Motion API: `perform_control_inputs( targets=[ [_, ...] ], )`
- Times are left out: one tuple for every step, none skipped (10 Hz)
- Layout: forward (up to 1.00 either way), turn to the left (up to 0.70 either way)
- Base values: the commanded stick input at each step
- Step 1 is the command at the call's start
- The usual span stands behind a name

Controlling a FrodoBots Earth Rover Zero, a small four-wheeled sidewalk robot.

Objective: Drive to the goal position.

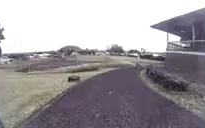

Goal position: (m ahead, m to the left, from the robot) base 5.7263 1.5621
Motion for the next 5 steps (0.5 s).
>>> perform_control_inputs(
  targets=[
    [0.85,-0.33],
    [0.85,-0.26],
    [0.85,-0.03],
    [0.85,0.00],
    [0.85,0.00]
  ],
)
